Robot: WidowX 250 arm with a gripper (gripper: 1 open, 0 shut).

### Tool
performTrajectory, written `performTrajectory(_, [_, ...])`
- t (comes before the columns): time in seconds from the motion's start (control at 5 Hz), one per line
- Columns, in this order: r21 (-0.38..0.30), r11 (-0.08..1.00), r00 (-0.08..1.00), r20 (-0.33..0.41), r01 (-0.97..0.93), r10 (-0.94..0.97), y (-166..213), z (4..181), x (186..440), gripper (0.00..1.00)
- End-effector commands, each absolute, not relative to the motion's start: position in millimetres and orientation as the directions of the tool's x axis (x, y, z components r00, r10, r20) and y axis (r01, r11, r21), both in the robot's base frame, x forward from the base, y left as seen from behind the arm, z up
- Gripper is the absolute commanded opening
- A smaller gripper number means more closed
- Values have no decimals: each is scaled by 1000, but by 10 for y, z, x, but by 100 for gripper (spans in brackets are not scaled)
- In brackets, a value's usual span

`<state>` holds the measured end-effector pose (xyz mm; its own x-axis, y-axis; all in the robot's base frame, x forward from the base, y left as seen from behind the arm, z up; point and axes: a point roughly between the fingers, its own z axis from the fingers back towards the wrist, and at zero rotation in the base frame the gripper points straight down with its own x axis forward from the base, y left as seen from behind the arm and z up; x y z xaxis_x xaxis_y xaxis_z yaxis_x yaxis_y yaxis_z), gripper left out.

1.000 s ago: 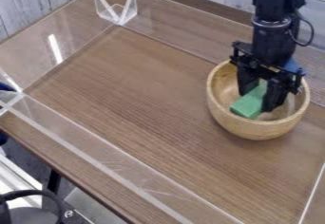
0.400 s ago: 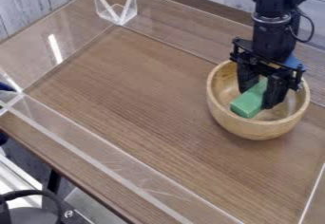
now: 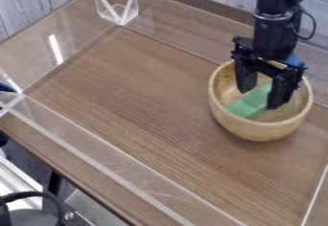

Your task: Put the green block in the brown bowl

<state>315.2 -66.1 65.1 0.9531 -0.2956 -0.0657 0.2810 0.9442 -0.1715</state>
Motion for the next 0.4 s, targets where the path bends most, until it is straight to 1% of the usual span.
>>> performTrajectory(0.0, [-141, 949, 959, 58, 281, -276, -594, 1093, 3259, 100])
performTrajectory(0.2, [-117, 959, 963, 116, 258, -245, -457, 1421, 3220, 100])
